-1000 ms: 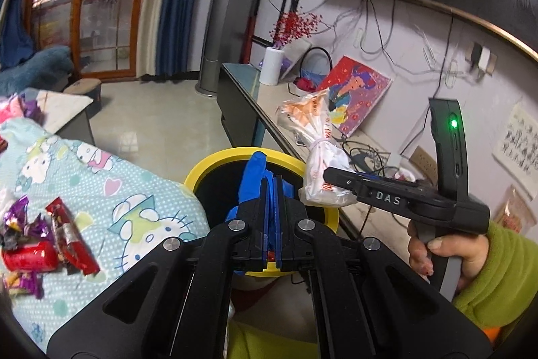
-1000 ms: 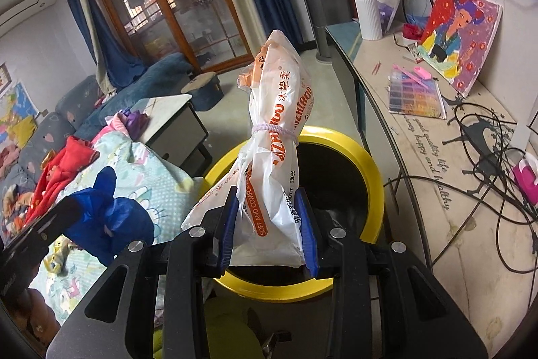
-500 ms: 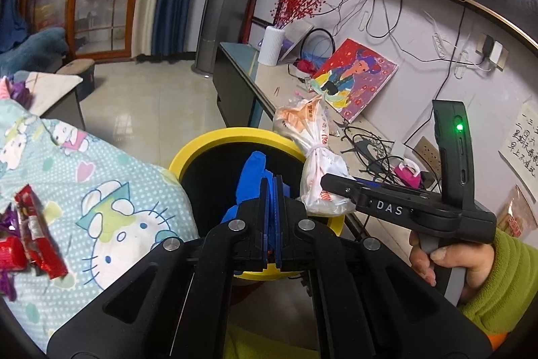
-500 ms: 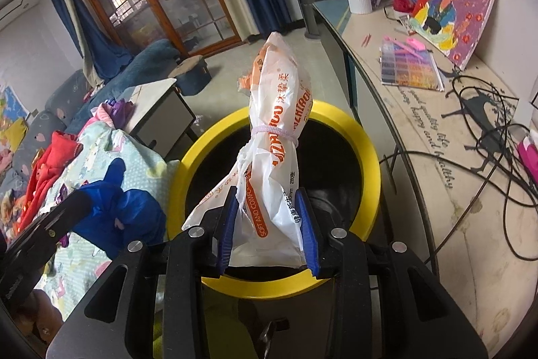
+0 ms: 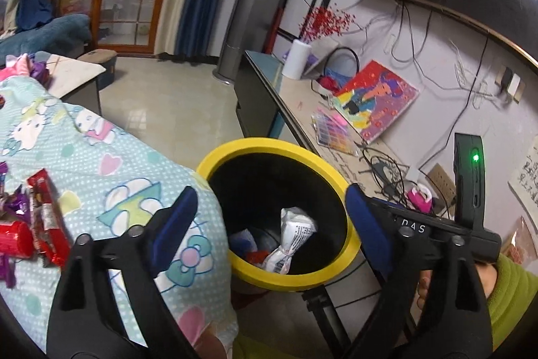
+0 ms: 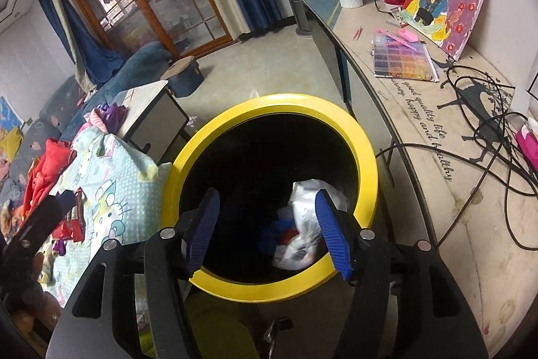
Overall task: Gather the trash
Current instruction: 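Carry the glove and bag over the yellow bin and open both tools, then grasp the white mesh net with the left tool while the right tool grasps the red candy bar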
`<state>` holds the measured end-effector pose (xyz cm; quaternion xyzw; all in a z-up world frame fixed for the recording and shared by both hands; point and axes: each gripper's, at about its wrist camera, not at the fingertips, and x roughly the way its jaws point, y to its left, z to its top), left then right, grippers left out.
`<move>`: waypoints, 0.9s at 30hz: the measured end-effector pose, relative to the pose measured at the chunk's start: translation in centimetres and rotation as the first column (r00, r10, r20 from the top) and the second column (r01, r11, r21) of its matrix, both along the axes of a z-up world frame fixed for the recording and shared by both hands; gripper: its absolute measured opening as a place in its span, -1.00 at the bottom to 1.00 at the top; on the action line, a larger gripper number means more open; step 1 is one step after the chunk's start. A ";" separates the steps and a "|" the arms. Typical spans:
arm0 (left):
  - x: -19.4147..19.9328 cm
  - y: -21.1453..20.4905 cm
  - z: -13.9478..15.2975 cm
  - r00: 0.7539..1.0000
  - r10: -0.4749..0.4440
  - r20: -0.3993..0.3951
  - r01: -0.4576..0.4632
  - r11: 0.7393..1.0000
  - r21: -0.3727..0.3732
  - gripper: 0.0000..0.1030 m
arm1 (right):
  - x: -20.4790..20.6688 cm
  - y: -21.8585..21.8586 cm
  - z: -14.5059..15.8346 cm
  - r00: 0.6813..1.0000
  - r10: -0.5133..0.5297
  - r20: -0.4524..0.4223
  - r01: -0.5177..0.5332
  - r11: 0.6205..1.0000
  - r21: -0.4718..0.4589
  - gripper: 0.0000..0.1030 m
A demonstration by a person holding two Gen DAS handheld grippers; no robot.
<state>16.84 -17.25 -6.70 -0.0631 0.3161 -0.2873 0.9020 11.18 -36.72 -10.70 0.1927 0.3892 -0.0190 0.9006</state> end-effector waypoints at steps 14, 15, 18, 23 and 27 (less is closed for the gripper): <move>-2.1 3.3 1.5 0.991 0.115 0.067 -0.117 0.993 0.022 0.79 | -1.8 3.3 3.8 0.984 0.051 0.170 -0.019 0.982 -0.186 0.36; -2.3 3.7 1.7 0.989 0.124 0.077 -0.126 0.992 0.024 0.79 | -1.9 3.6 4.0 0.983 0.060 0.175 -0.025 0.980 -0.196 0.37; -2.7 4.6 2.1 0.983 0.151 0.107 -0.155 0.987 0.034 0.79 | -2.2 4.5 4.5 0.979 0.083 0.188 -0.041 0.975 -0.218 0.38; -3.0 6.4 2.6 0.973 0.195 0.126 -0.199 0.980 0.020 0.79 | -2.7 6.2 5.5 0.969 0.126 0.210 -0.072 0.966 -0.248 0.38; -3.3 7.9 3.0 0.963 0.230 0.143 -0.234 0.972 0.014 0.79 | -3.1 7.8 6.2 0.961 0.168 0.219 -0.106 0.957 -0.270 0.44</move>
